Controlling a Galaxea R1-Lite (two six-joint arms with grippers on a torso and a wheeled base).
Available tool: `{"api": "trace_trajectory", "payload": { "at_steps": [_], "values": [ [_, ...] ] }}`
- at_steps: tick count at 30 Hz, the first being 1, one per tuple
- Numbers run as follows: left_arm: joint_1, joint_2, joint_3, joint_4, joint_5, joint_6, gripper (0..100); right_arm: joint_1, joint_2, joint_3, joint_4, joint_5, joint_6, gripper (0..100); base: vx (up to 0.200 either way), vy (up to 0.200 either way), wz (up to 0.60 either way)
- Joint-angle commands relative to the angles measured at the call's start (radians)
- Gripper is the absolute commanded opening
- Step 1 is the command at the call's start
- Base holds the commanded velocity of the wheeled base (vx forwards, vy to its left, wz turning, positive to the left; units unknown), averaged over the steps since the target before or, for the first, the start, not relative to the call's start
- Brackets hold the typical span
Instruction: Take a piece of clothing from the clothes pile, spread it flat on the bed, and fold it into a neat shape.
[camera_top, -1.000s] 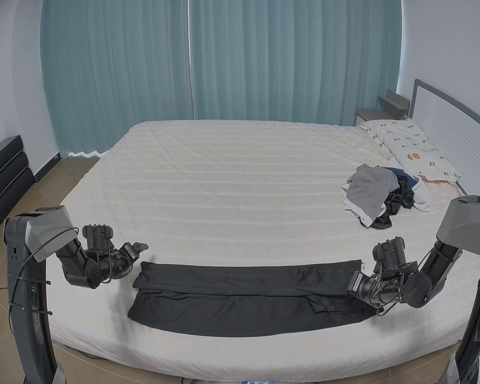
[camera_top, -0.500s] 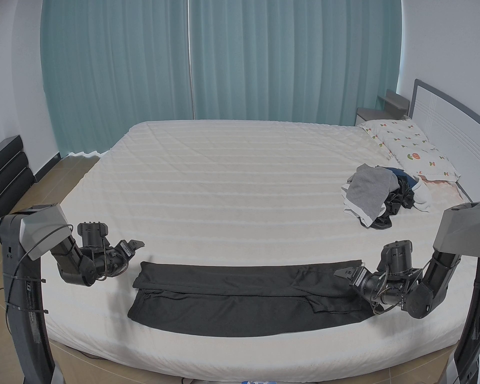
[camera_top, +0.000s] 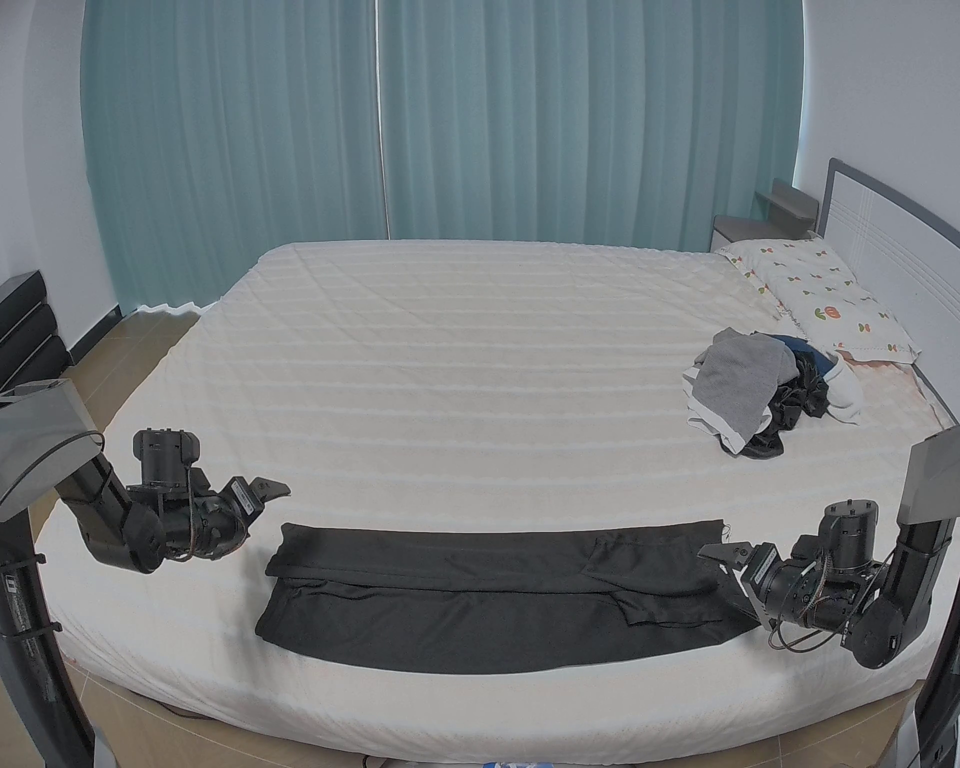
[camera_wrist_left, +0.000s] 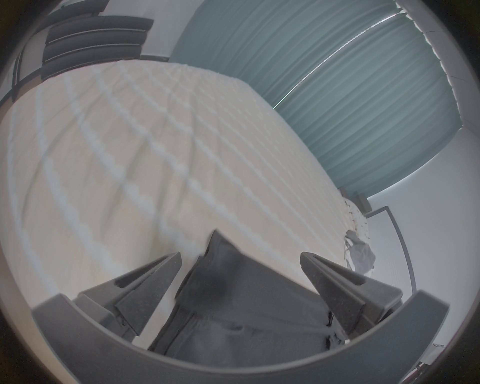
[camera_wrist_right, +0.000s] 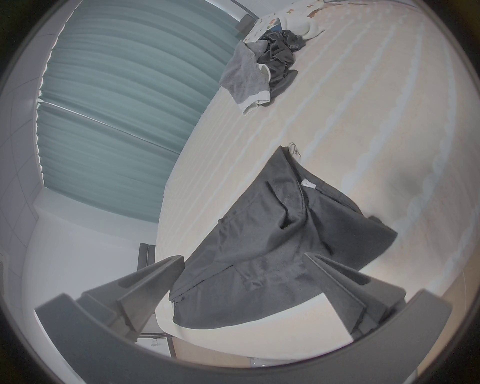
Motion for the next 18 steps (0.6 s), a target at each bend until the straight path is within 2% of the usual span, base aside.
{"api": "trace_trajectory", "payload": {
  "at_steps": [1,4,7,8,9,10,13,18],
  "values": [
    [-0.016,-0.093,0.158,0.012,-0.006,-0.006,100,0.025,-0.001,0.052,-0.042,0.005,0.009,100,0.000,0.000,0.00],
    [-0.045,-0.094,0.221,0.005,0.006,-0.019,100,0.031,0.001,0.054,-0.040,0.006,0.011,100,0.000,0.000,0.00],
    [-0.060,-0.096,0.270,-0.022,0.003,-0.089,100,0.031,-0.001,0.065,-0.042,0.006,0.011,100,0.000,0.000,0.00],
    [-0.060,-0.096,0.270,-0.022,0.003,-0.089,100,0.031,-0.001,0.065,-0.042,0.006,0.011,100,-0.200,0.000,0.00],
    [-0.068,-0.085,0.281,-0.057,0.005,-0.138,100,0.031,-0.004,0.082,-0.045,0.006,0.011,100,-0.200,0.000,0.00],
    [-0.069,-0.082,0.287,-0.081,0.006,-0.149,100,0.031,-0.007,0.085,-0.047,0.006,0.011,100,-0.200,0.000,0.00],
    [-0.068,-0.068,0.313,-0.129,0.003,-0.149,100,0.028,-0.010,0.094,-0.057,0.003,0.012,100,-0.200,0.000,0.00],
    [-0.069,0.021,0.336,-0.224,0.037,-0.127,100,0.044,0.008,0.111,-0.076,0.005,0.012,100,0.000,0.000,0.00]
  ]
}}
